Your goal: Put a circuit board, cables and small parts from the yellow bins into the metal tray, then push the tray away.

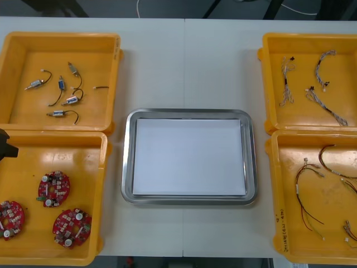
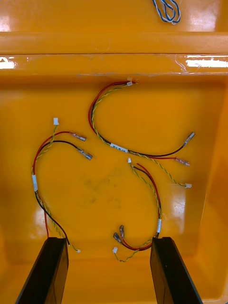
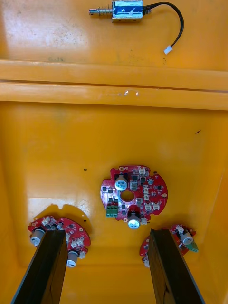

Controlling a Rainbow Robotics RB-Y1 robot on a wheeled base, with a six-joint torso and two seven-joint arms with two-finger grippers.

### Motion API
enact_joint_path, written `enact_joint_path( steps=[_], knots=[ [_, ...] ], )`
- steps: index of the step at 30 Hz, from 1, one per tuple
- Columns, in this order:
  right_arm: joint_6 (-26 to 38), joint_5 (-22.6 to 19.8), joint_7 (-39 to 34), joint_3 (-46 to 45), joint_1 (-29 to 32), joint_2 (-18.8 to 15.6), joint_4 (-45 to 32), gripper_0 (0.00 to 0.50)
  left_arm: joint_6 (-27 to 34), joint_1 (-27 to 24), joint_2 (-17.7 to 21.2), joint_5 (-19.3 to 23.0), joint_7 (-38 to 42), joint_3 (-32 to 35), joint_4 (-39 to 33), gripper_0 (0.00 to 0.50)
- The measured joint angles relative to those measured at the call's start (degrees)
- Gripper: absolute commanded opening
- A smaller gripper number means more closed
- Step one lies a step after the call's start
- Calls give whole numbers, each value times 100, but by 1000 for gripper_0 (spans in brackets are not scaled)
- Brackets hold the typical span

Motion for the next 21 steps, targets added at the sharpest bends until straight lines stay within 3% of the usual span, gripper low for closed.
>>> enact_joint_path(
  steps=[21],
  knots=[
    [0, 0, 0, 0, 0, 0, 0, 500, 0, 0, 0, 0, 0, 0, 0, 500]
  ],
)
